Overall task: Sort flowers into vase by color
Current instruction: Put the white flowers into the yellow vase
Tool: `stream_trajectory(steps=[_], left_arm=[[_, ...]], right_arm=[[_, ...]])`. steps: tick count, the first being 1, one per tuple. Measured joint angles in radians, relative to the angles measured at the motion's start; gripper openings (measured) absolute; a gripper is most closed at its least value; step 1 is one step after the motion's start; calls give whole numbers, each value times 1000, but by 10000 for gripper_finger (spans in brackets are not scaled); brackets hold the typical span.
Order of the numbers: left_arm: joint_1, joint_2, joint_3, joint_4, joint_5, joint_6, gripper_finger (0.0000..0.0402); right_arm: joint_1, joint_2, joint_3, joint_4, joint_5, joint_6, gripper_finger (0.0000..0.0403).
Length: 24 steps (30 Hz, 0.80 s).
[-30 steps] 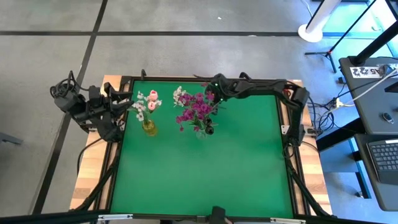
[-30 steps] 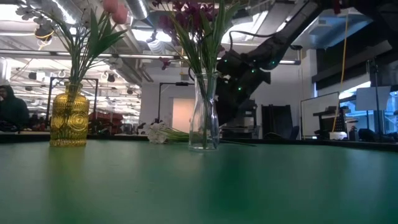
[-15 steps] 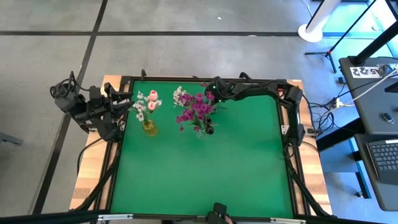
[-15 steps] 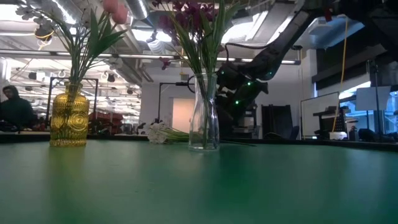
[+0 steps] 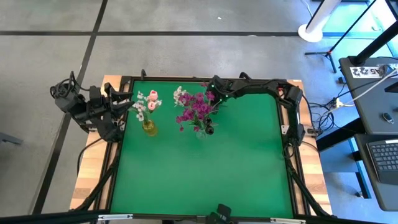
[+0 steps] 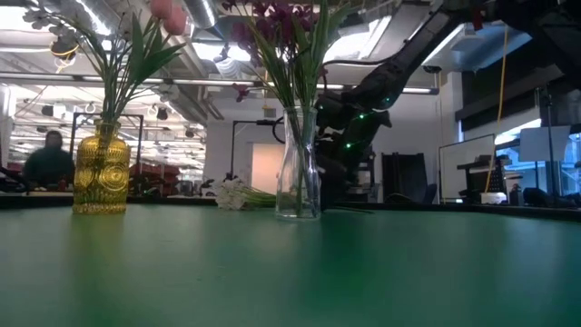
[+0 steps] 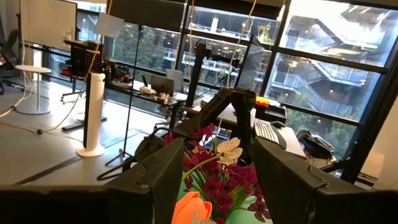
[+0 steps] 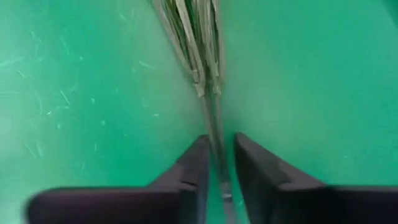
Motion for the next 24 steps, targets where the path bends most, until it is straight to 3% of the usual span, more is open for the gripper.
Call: stream_trajectory(steps=[3, 12, 24], left_arm=[[0, 0, 0, 0, 0, -3, 190], [0, 0, 0, 0, 0, -29, 190], [0, 0, 0, 28, -8, -5, 190]], right_arm=[[-1, 0, 0, -14, -9, -1, 16], [0, -46, -5, -69, -50, 26, 10], [-9, -357, -4, -100, 0, 82, 10]])
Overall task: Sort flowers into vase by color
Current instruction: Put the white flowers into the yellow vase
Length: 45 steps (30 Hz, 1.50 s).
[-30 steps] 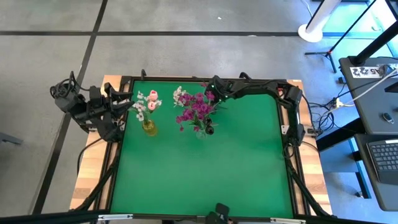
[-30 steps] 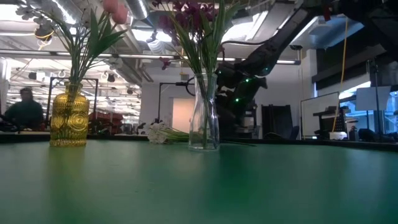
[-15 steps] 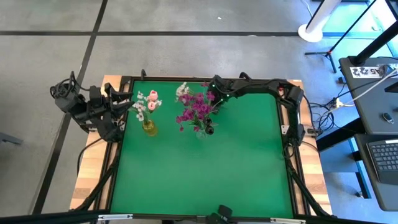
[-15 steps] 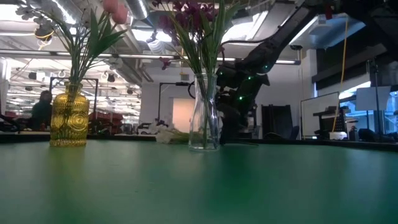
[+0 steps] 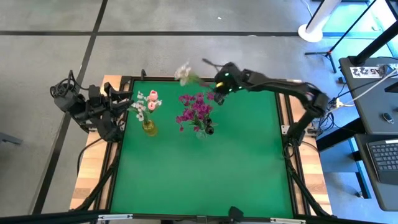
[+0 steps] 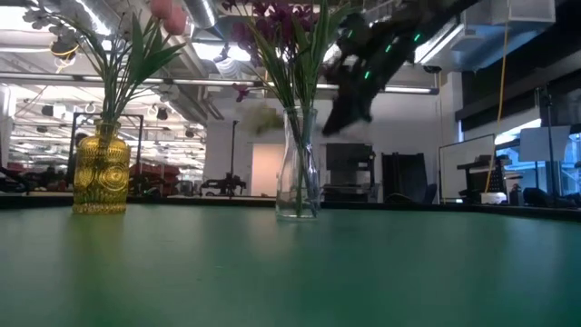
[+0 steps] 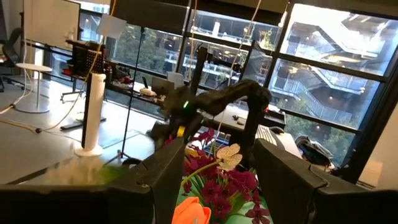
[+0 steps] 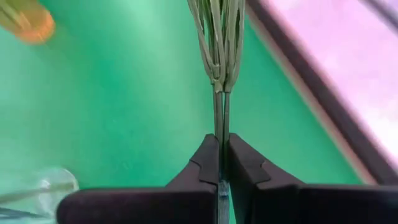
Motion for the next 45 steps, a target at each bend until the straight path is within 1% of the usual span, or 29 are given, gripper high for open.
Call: stream_trajectory(steps=[4, 8, 11, 14, 18, 20, 23, 26, 28, 32, 35, 37, 41, 45], left_arm=[[0, 0, 0, 12, 0, 11, 190], [0, 2, 0, 57, -1, 71, 190], [0, 19, 0, 125, -2, 121, 190], [0, 68, 0, 198, 4, 184, 190], [1, 160, 4, 302, 8, 282, 190], [7, 210, 23, 348, 4, 313, 190], [19, 270, 63, 378, 3, 313, 190], [34, 327, 101, 384, 9, 261, 190], [54, 366, 119, 385, 37, 255, 190], [111, 456, 148, 414, 131, 229, 190], [154, 520, 171, 414, 201, 216, 193], [178, 562, 192, 412, 230, 199, 202], [215, 644, 239, 404, 297, 176, 233], [258, 718, 299, 414, 330, 165, 265]], right_arm=[[-7, -146, 0, 2, 19, 13, 10], [-5, -277, 1, 41, 6, 26, 10], [-3, -352, 2, 109, -79, 71, 10], [26, -392, 2, 202, -161, 112, 10], [90, -401, 2, 322, -230, 155, 10], [126, -395, 2, 368, -236, 161, 10], [186, -378, 2, 427, -234, 161, 10], [238, -365, 2, 490, -235, 173, 10], [272, -355, 2, 543, -234, 182, 10], [335, -324, 2, 629, -238, 205, 10], [369, -306, 2, 687, -280, 211, 10], [391, -301, 2, 708, -286, 223, 10], [429, -296, 2, 710, -285, 226, 10], [458, -297, 2, 703, -273, 206, 10]])
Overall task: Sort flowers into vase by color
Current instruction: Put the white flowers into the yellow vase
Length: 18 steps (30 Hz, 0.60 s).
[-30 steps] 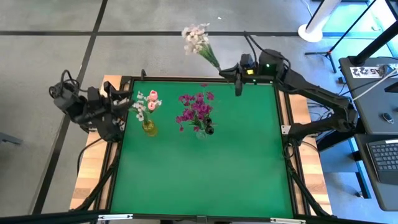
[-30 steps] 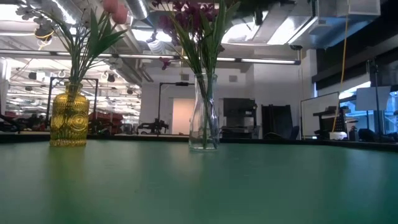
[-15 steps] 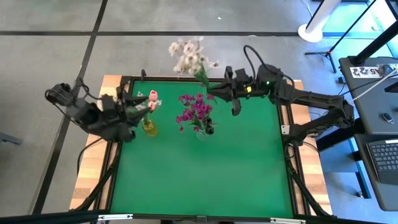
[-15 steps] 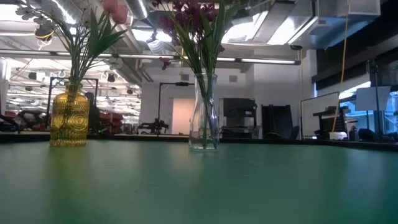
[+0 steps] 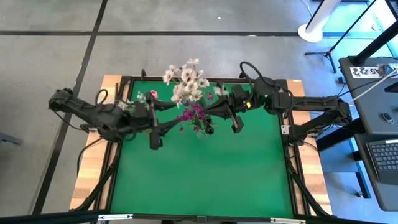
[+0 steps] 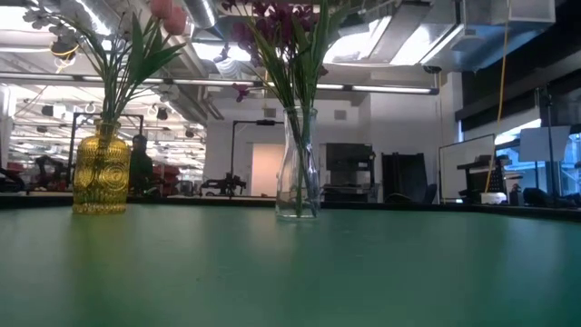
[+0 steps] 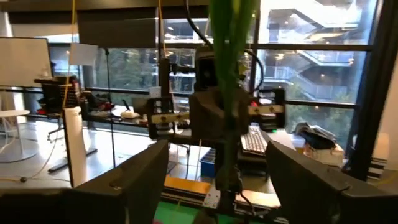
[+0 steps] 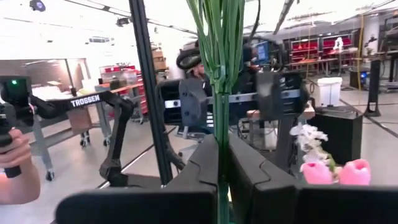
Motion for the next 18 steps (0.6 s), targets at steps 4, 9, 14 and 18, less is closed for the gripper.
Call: stream_trajectory(steps=[4, 9, 14, 18], left_arm=[[37, 71, 47, 55, 56, -2, 283], [80, 158, 77, 204, 106, 0, 288], [122, 221, 86, 253, 123, 0, 289], [149, 233, 86, 254, 112, -26, 289]], right_arm=[[6, 5, 0, 1, 5, -3, 10], [3, 38, 0, -3, 5, -2, 10], [3, 69, 0, 3, -4, -1, 10], [3, 77, 0, 1, -18, 6, 10]])
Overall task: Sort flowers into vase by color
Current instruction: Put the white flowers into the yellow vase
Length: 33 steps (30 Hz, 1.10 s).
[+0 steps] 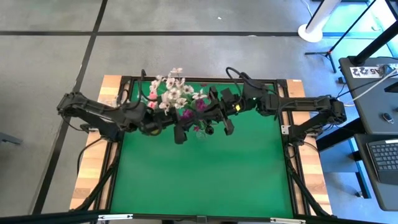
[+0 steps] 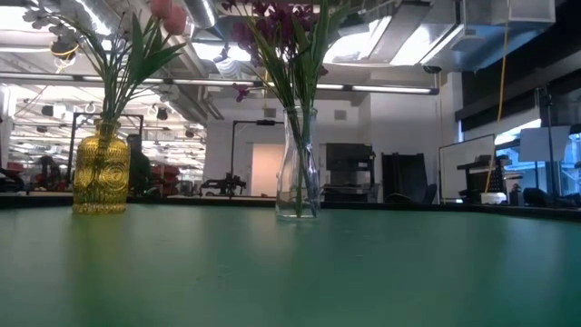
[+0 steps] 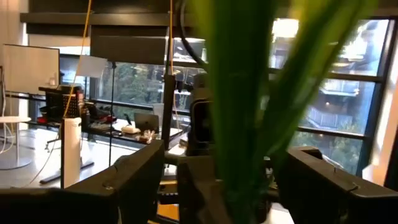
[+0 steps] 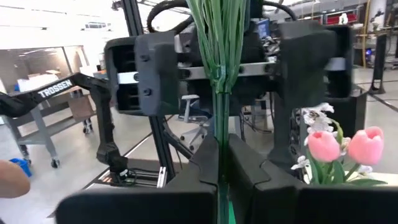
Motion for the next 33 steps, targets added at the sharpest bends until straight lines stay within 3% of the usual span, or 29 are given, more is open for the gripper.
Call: stream_trajectory(steps=[8, 16, 27, 33], left_arm=[[-11, -8, 1, -3, -9, 6, 263], [-85, -57, 1, -44, -153, 87, 246], [-73, -68, 1, -50, -168, 79, 232], [-71, -68, 1, -55, -162, 73, 201]], right_arm=[[0, 2, 0, -3, -14, 2, 10], [0, 2, 0, 2, -30, 20, 10], [3, 2, 0, 3, -29, 32, 13], [23, 2, 0, 3, -25, 22, 9]])
